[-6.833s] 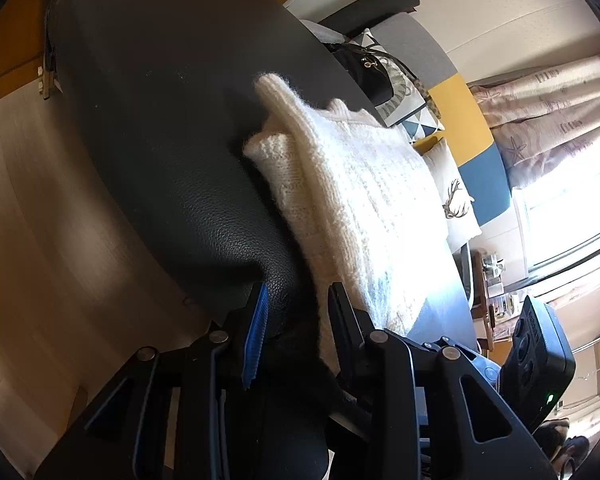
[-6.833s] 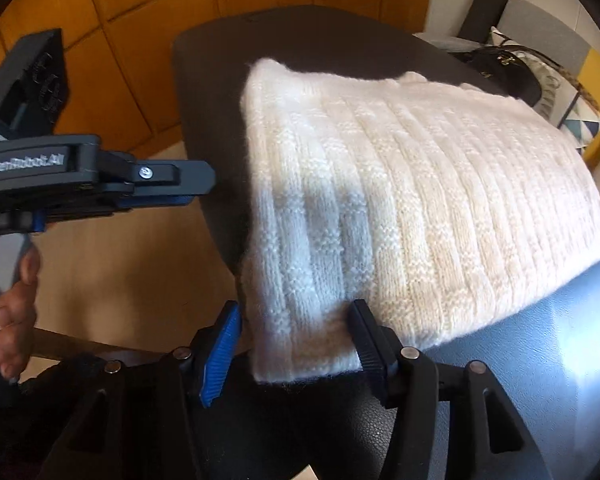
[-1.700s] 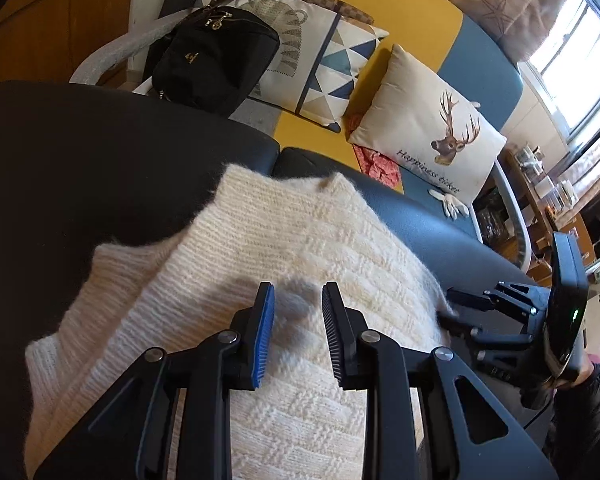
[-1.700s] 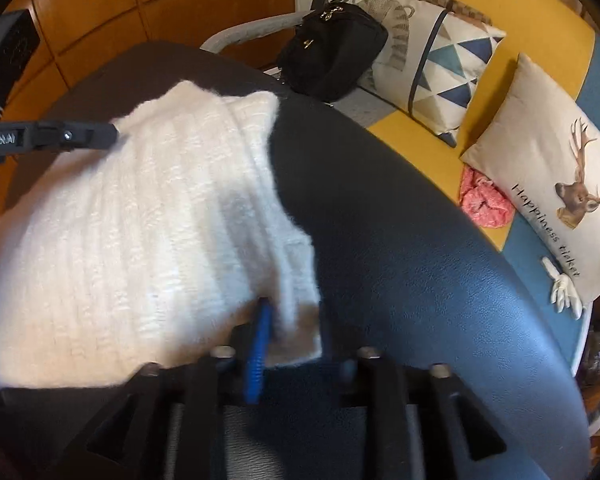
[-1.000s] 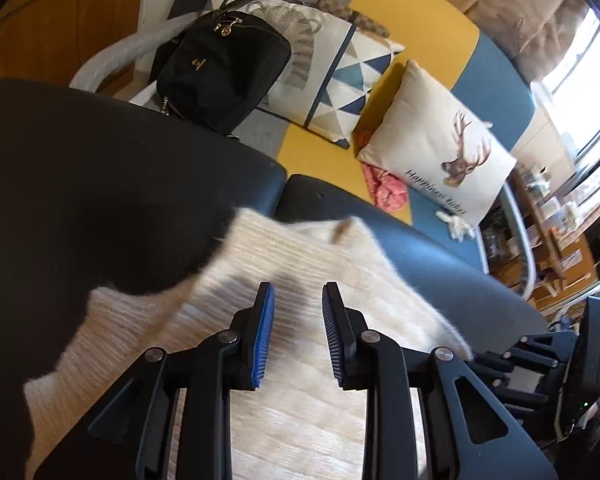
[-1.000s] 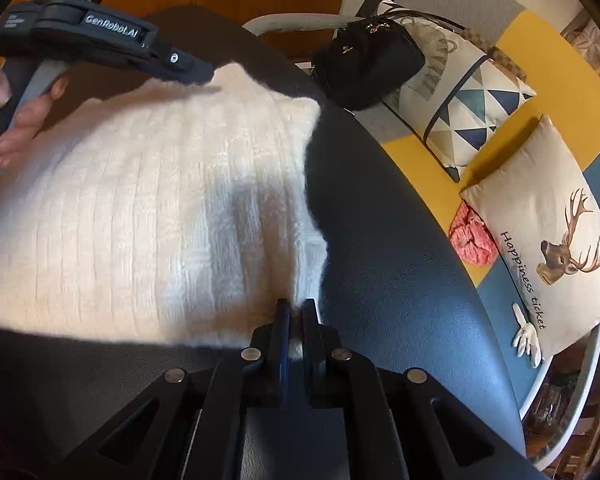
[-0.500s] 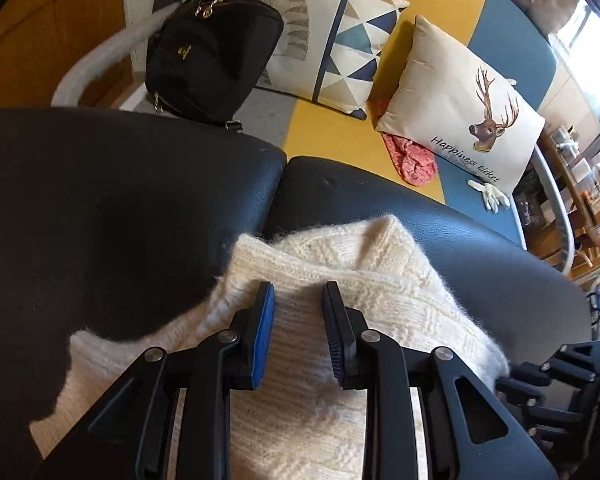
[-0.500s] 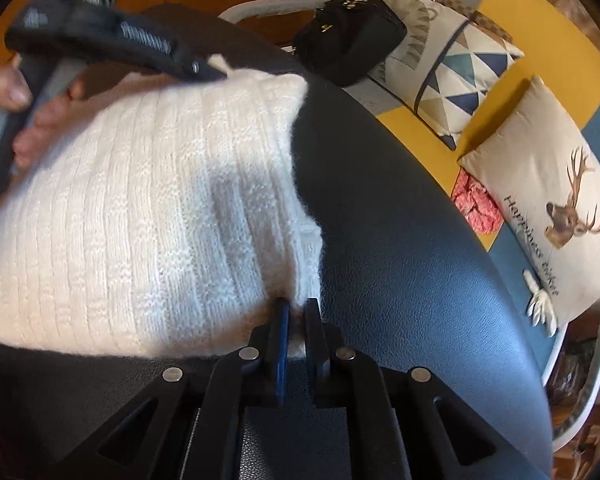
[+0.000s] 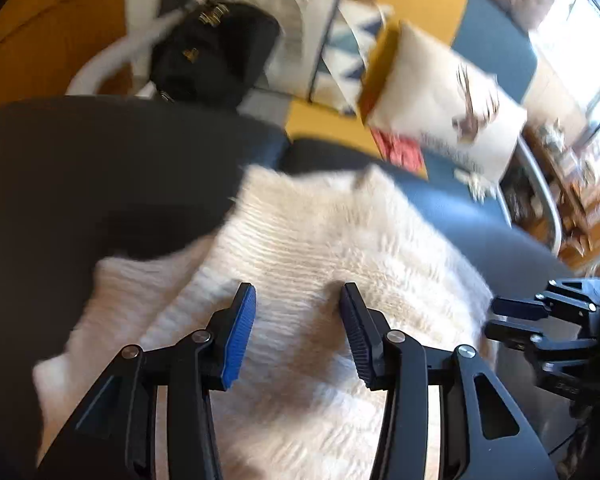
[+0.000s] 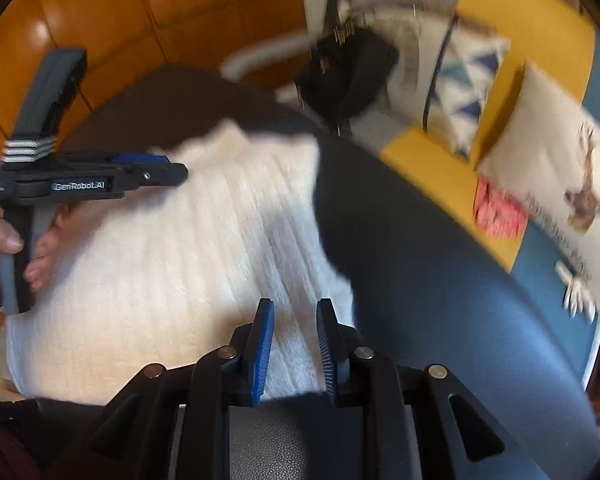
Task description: Fold clothes
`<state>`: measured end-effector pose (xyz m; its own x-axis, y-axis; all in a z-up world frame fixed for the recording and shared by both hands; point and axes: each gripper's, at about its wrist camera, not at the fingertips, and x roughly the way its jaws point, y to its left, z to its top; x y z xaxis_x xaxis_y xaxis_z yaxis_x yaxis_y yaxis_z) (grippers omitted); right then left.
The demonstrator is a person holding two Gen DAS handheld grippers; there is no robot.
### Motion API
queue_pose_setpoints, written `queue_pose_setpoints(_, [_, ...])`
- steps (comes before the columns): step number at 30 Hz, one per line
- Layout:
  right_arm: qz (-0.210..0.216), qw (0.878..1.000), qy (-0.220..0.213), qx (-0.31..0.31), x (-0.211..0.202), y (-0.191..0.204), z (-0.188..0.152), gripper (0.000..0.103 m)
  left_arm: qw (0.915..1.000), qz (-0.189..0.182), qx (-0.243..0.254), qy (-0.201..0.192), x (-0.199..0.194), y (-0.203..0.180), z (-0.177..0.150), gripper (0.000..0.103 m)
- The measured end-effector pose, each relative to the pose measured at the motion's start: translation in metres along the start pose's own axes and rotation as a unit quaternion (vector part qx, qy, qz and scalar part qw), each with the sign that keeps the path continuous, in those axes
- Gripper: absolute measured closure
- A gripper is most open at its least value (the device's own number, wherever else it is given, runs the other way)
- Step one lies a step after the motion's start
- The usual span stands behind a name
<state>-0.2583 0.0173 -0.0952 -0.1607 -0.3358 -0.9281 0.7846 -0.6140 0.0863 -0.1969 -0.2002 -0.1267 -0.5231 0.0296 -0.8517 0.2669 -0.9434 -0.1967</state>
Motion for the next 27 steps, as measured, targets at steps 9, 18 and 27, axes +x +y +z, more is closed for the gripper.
queue_pose_setpoints(9, [0.021, 0.998, -0.062, -0.017, -0.036, 0.011, -0.005, 0.081, 0.9977, -0.038, -0.038, -0.041, -0.052, 0.015, -0.030, 0.056])
queue_pose_setpoints(18, [-0.048, 0.998, 0.032, 0.016, -0.015, 0.013, -0.005, 0.084, 0.9968, -0.041, -0.051, -0.046, -0.104, 0.029, -0.108, 0.056])
queue_pose_setpoints(27, [-0.067, 0.996, 0.008, 0.055, -0.005, 0.053, 0.022, 0.077, 0.9944, -0.001, -0.098, -0.037, -0.134, 0.054, -0.189, 0.056])
